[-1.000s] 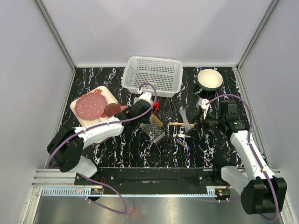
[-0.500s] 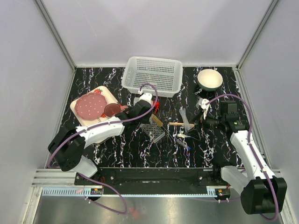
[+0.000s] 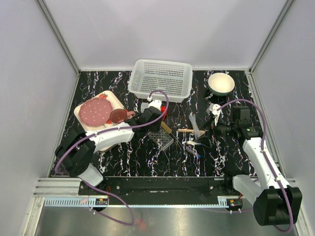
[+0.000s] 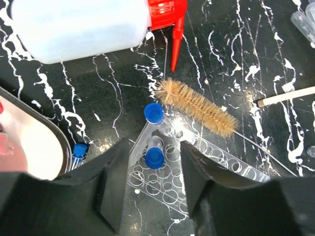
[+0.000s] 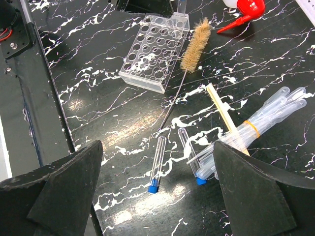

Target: Organize the chemistry lab equipment

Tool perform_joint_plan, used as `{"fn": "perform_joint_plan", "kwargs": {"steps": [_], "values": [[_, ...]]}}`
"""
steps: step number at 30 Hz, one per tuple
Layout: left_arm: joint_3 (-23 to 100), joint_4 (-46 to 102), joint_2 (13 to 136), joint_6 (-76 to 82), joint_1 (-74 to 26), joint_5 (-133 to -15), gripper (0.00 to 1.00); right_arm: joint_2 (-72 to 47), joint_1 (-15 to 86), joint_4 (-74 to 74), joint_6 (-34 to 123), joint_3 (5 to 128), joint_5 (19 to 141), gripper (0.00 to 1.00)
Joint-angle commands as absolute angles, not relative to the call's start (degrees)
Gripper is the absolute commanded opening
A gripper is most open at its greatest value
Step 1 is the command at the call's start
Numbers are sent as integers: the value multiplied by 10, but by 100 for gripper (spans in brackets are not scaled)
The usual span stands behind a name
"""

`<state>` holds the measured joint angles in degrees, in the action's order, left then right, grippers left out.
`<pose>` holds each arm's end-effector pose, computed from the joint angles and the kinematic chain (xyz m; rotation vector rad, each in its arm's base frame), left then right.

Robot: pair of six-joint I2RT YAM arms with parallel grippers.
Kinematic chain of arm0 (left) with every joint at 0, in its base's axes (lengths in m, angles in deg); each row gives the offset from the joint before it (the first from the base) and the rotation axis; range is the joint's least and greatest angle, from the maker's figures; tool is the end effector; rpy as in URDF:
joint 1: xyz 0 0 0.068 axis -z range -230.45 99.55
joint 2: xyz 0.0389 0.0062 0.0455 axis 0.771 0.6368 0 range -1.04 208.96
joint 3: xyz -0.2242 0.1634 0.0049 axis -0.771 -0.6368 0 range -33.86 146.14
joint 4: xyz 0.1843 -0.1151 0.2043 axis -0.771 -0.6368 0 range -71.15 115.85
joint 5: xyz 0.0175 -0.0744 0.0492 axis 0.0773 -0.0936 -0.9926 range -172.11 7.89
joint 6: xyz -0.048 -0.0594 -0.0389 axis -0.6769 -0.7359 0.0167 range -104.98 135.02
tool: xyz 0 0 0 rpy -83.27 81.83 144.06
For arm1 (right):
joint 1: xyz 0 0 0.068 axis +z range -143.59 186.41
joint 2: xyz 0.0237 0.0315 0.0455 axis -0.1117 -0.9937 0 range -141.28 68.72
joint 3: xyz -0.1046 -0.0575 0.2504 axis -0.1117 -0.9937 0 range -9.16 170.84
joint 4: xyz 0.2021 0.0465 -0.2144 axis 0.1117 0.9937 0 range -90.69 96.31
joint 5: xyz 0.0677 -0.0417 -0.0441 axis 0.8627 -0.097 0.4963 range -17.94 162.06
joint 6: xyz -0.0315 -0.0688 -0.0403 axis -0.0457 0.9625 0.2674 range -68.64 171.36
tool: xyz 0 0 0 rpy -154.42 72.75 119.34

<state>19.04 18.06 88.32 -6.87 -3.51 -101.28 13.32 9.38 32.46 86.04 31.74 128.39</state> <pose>0.2812 -0.2644 0.1604 0.3379 2.2760 -0.2273 0.2320 0.0750 0.2361 -1.0661 1.8069 0.8405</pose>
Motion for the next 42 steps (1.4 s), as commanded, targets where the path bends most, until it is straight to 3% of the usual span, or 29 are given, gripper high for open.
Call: {"fn": "perform_joint_plan", "kwargs": {"steps": [1,13,18,23,29,32,42], "values": [[212,179,854,-82,-37,-1047,54,133,88,332,870,327,1283,98],[186,78,630,-134,-38,-1068,99,118,83,381,881,347,1315,98],[145,29,492,-156,-49,-1068,99,92,96,499,944,421,1271,97],[62,9,344,-213,-62,-1065,99,12,169,630,965,500,1140,88],[-18,-11,230,-280,-62,-1055,99,-40,365,596,861,491,939,76],[-35,-26,202,-292,-62,-1050,99,-91,402,584,845,487,903,65],[-40,-43,199,-296,-62,-1043,99,-240,462,506,791,505,793,52]]}}
